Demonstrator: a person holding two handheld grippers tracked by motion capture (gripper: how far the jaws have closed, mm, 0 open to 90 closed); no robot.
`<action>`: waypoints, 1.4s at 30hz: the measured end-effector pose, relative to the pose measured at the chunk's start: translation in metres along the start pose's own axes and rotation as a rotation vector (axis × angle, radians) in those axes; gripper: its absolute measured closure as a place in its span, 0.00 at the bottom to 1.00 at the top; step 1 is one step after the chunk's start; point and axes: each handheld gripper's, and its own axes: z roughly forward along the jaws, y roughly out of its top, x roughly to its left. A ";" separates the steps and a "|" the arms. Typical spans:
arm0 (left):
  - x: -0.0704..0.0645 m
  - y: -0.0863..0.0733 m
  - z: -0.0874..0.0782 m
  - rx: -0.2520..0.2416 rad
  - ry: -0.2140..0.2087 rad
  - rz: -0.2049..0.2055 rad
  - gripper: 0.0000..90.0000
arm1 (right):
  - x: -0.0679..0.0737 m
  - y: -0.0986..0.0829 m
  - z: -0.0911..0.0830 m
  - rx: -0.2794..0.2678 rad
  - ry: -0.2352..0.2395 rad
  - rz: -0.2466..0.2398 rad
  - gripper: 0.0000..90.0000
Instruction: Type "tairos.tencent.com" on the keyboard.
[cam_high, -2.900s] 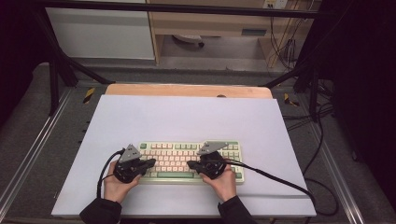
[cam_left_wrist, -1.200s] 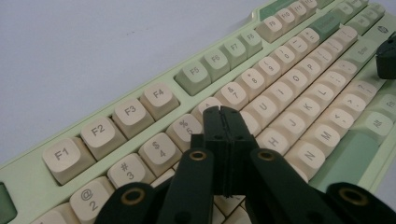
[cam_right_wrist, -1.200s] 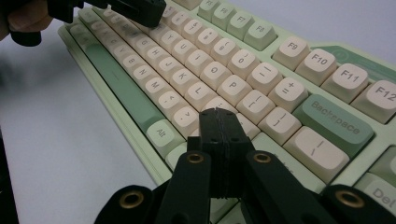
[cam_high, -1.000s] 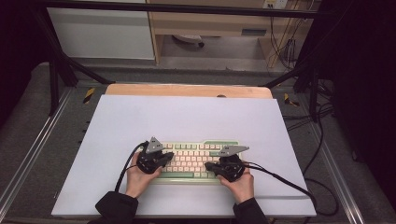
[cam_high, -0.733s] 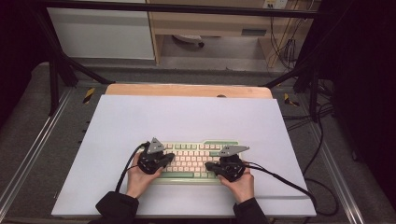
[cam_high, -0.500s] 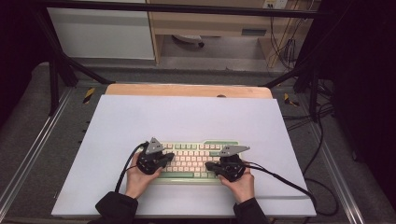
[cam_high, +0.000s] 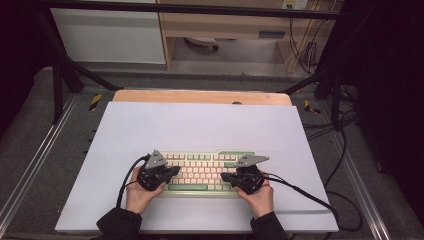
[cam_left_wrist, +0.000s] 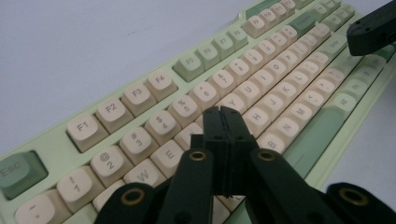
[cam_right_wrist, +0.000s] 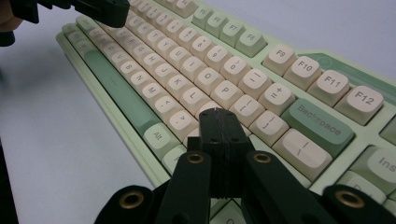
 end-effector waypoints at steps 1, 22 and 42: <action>0.001 -0.001 -0.001 0.000 0.002 -0.003 0.99 | 0.000 0.000 0.000 0.000 -0.002 -0.002 1.00; 0.019 -0.026 -0.028 -0.013 0.025 -0.048 1.00 | 0.012 0.005 0.013 0.002 0.033 -0.002 1.00; 0.021 -0.031 -0.028 -0.014 0.021 -0.055 1.00 | 0.018 0.003 0.027 0.011 0.035 -0.015 1.00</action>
